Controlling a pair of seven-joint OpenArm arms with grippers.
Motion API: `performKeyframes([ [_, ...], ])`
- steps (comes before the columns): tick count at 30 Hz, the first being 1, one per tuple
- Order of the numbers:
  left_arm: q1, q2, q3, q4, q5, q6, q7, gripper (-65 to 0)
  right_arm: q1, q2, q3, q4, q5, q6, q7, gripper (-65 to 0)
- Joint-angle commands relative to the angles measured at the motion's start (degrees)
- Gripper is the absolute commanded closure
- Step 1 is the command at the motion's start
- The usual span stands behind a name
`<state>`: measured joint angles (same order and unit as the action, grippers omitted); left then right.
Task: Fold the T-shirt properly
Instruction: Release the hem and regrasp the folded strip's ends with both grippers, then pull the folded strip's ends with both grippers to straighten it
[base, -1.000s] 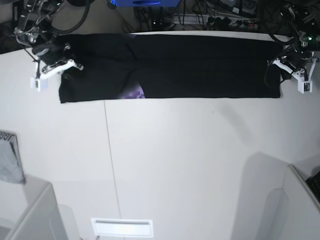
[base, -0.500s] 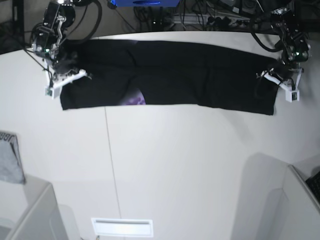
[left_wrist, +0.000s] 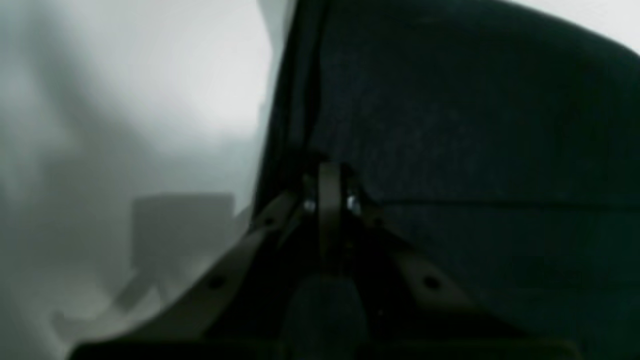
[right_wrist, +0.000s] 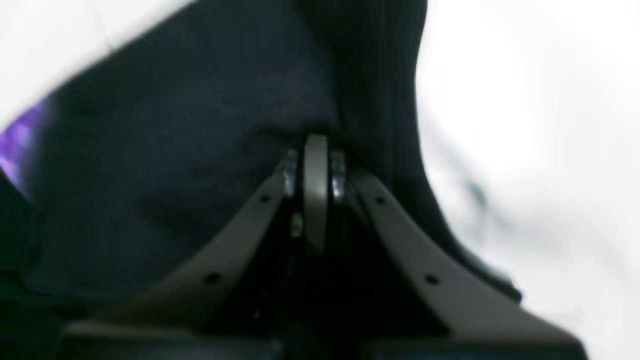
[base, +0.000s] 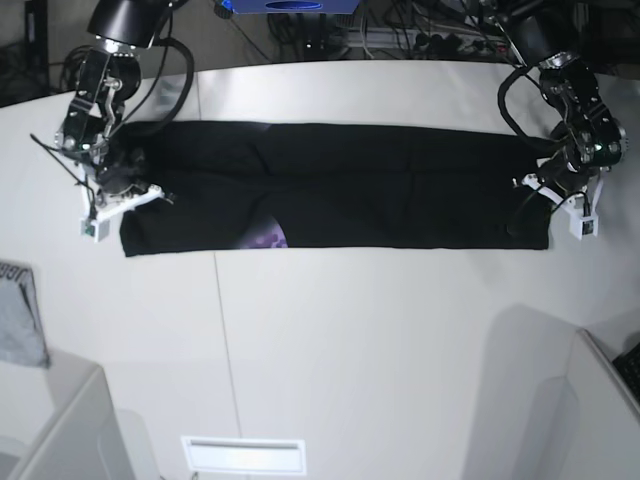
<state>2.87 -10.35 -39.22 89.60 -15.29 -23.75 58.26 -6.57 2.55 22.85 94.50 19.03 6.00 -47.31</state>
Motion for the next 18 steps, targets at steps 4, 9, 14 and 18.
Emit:
performKeyframes([
  [4,-0.90,-1.39,-1.79,10.57,-0.23,0.32,3.23,0.0,-1.04,0.57,-2.85,7.00,0.89,0.46,1.11,0.0],
  [9,0.60,-1.21,-7.33,18.84,-0.23,0.06,5.87,0.0,-5.87,0.13,-5.75,15.79,0.89,0.46,1.20,0.0],
  [14,2.00,-1.65,-9.61,14.27,-6.82,0.06,5.52,-16.8,-8.25,0.05,-9.01,16.14,0.89,0.46,1.46,0.0],
  [18,2.80,-5.08,-9.70,6.09,-17.28,0.06,5.34,-56.9,-8.86,0.05,-11.47,16.23,0.89,0.46,1.29,0.0],
])
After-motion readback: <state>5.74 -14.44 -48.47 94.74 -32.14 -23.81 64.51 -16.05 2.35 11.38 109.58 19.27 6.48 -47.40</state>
